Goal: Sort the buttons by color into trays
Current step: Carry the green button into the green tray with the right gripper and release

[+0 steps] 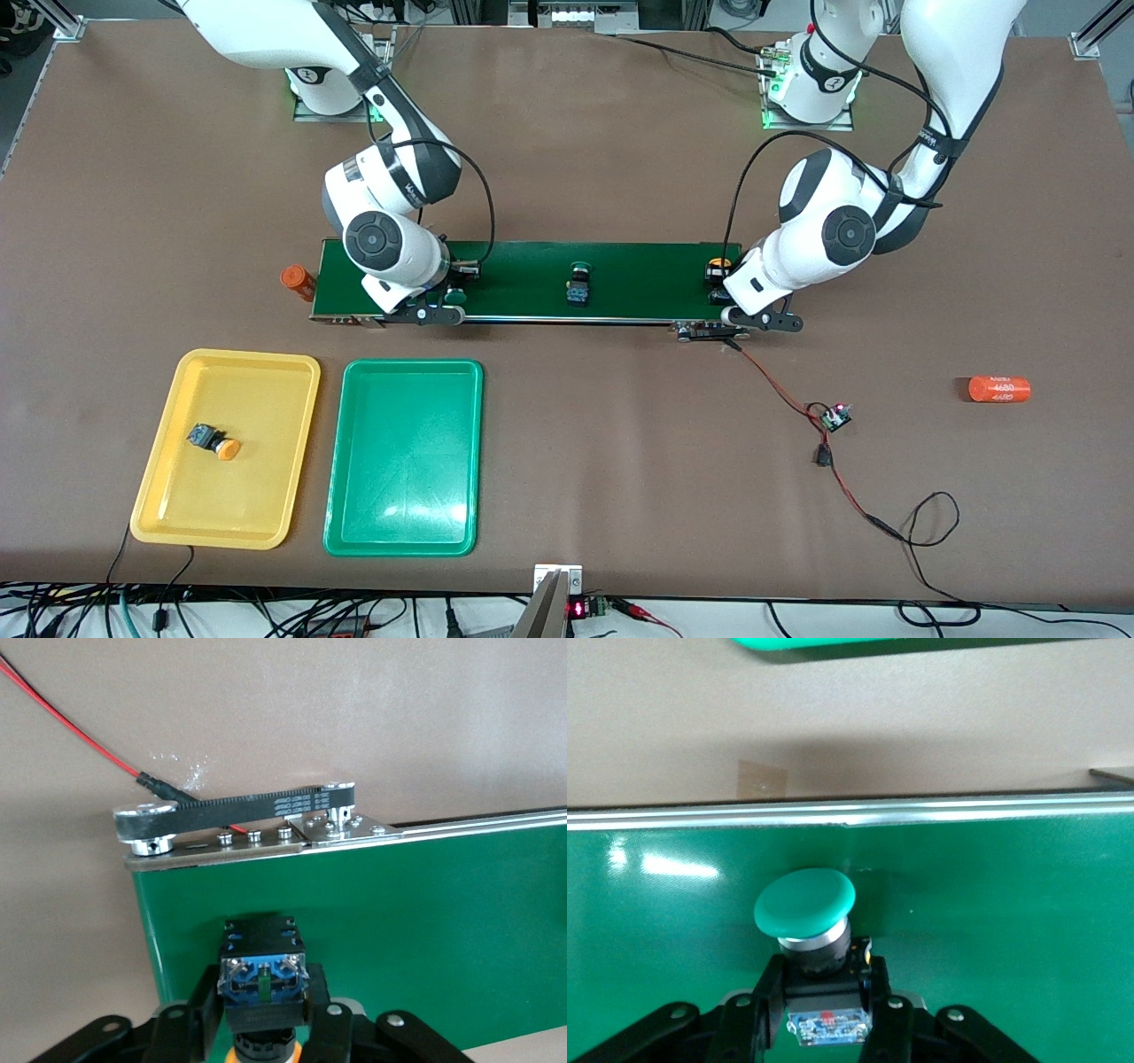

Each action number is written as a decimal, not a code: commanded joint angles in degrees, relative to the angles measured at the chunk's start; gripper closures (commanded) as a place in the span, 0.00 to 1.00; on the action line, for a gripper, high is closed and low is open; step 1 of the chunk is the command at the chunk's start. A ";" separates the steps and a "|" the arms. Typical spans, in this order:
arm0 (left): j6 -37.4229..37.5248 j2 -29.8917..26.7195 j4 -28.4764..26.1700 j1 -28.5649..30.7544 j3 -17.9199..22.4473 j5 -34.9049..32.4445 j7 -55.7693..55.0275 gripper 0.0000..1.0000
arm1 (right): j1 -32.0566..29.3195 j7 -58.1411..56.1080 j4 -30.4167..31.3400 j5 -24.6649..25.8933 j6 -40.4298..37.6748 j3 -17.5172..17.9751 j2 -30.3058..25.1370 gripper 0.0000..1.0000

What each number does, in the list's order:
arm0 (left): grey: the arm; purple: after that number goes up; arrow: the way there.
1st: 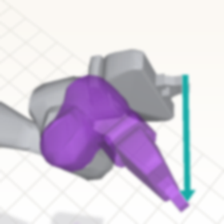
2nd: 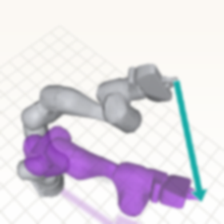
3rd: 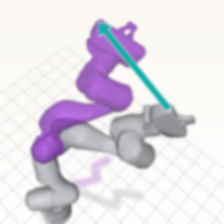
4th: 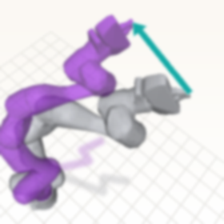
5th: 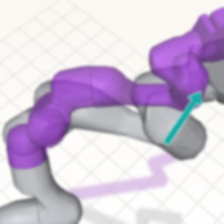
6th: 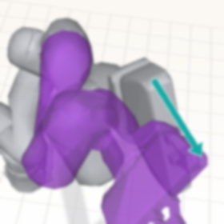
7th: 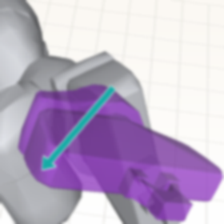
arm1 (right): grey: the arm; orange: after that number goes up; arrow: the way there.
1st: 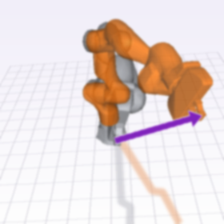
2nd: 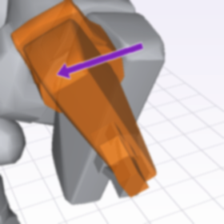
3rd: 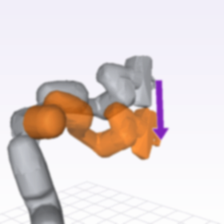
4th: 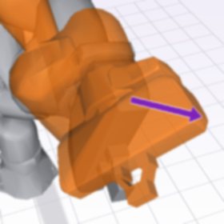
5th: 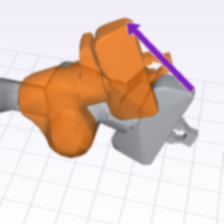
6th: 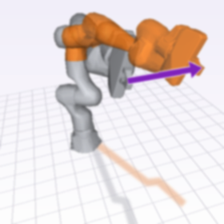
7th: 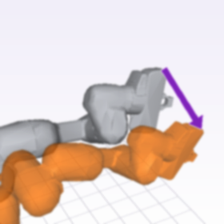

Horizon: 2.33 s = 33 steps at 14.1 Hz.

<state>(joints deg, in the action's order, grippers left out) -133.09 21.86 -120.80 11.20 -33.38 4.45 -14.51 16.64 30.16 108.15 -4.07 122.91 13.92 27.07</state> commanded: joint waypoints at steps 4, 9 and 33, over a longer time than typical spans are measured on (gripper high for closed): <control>0.02 -3.57 -1.10 -0.92 1.03 1.44 -0.34 0.00 | -0.65 -8.25 -4.07 0.73 -7.40 -3.71 -3.07 0.71; 4.84 -7.44 0.30 2.68 8.56 1.35 0.27 0.00 | -0.47 -19.50 -12.26 0.91 -12.87 -7.94 -2.90 0.71; 4.51 9.15 17.88 24.84 15.62 -19.84 102.45 0.00 | 0.41 -20.75 -20.61 18.40 34.67 -14.01 19.51 0.15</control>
<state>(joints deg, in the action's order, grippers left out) -129.06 25.76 -107.24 35.51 -17.14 -13.97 81.06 16.21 9.39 89.31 13.77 156.23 1.08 45.14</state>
